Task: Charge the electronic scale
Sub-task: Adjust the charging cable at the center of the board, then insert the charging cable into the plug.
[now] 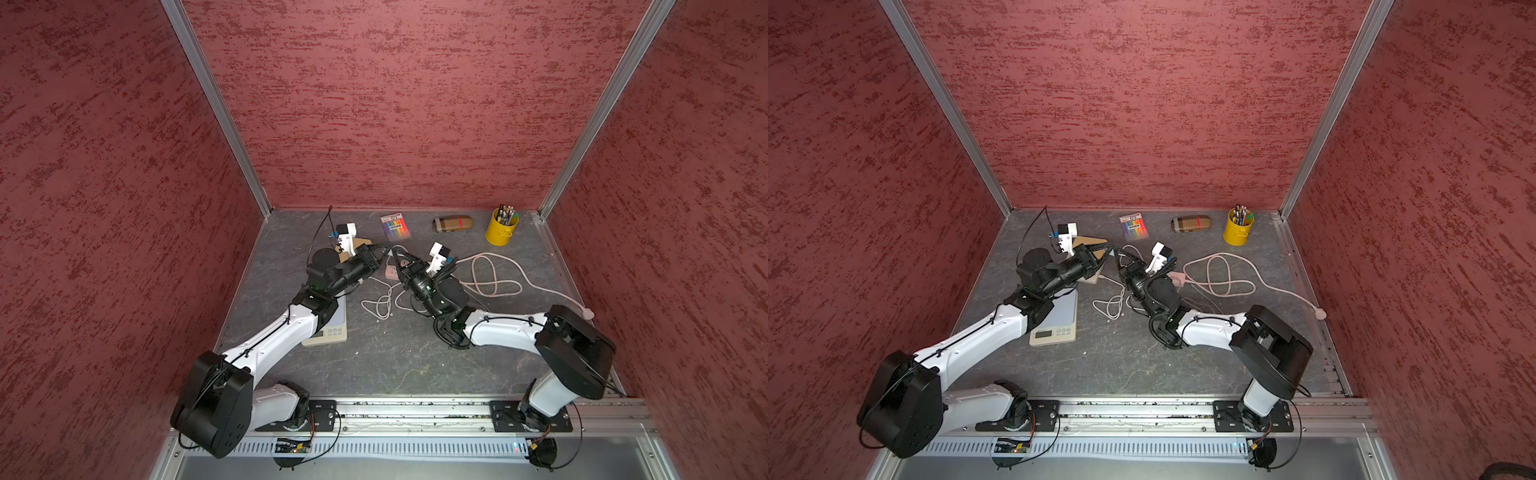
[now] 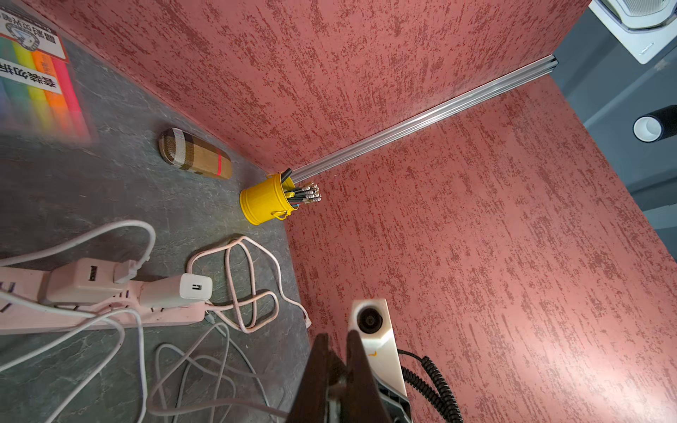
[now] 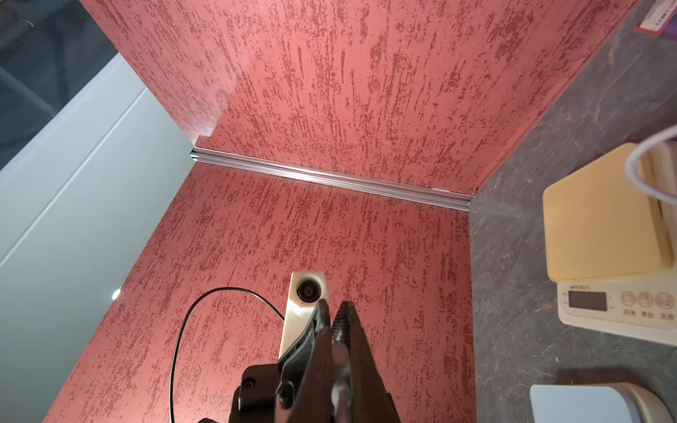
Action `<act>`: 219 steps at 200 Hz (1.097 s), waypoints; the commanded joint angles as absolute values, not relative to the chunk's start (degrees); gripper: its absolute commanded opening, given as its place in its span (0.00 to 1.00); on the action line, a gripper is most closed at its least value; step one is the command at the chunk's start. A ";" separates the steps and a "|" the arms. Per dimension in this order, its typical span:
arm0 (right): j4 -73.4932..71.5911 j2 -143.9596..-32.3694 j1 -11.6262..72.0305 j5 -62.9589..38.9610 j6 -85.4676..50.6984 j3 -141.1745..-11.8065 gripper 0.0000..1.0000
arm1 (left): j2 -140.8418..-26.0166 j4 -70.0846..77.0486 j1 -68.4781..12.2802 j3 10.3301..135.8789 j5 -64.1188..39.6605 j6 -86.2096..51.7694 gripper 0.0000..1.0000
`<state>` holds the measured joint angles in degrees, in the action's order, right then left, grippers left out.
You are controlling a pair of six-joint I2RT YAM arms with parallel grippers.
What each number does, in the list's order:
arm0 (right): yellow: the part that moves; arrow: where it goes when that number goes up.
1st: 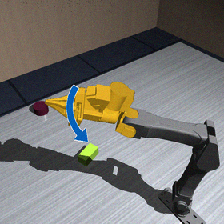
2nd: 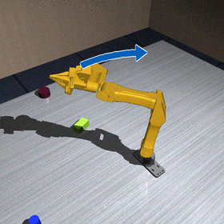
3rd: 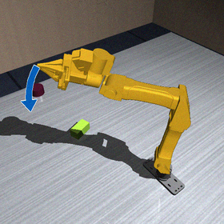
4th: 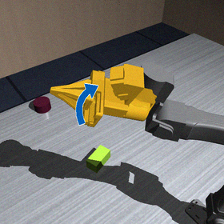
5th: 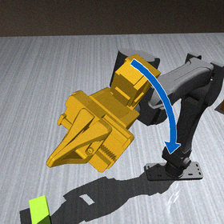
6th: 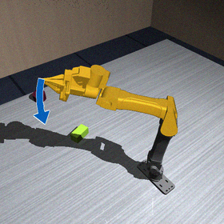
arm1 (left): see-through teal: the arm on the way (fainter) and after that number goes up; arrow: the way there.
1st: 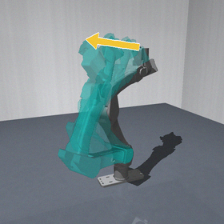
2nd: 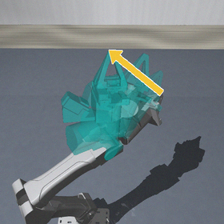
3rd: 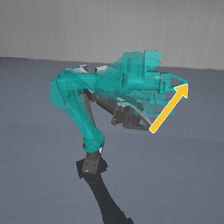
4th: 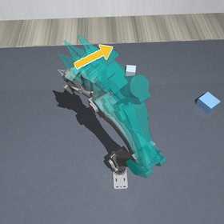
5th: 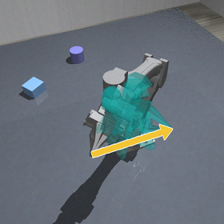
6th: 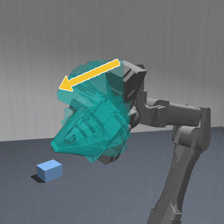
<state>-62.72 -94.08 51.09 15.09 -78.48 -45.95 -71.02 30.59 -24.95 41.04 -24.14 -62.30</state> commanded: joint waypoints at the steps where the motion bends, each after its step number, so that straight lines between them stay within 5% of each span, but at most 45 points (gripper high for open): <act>1: -63.53 -94.12 50.28 13.13 -75.61 -48.93 0.00 | -69.93 30.58 -24.90 40.07 -27.76 -61.04 0.17; 28: -45.96 -88.32 48.87 13.13 -67.34 -51.15 0.00 | -69.11 21.83 -21.98 42.58 -32.09 -52.07 0.52; 51: -19.81 -83.56 47.22 17.65 -53.00 -57.68 0.00 | -68.98 6.91 -19.20 47.22 -33.32 -39.95 0.63; 80: -2.22 -79.57 43.36 20.55 -37.46 -60.95 0.00 | -73.33 0.00 -15.70 51.32 -37.37 -35.29 0.65; 133: 1.03 -86.32 29.45 -9.03 -3.21 -61.02 0.00 | -85.12 6.26 -18.82 56.14 -44.26 -31.71 0.62; 219: 29.91 -109.25 19.81 -35.57 35.32 -86.28 0.00 | -97.76 10.77 -25.22 59.28 -47.58 -31.91 0.58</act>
<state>19.90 -107.77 22.48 -23.38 19.66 -81.67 -95.79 8.23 -23.27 58.17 -46.48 -32.80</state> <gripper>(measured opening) 0.092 0.581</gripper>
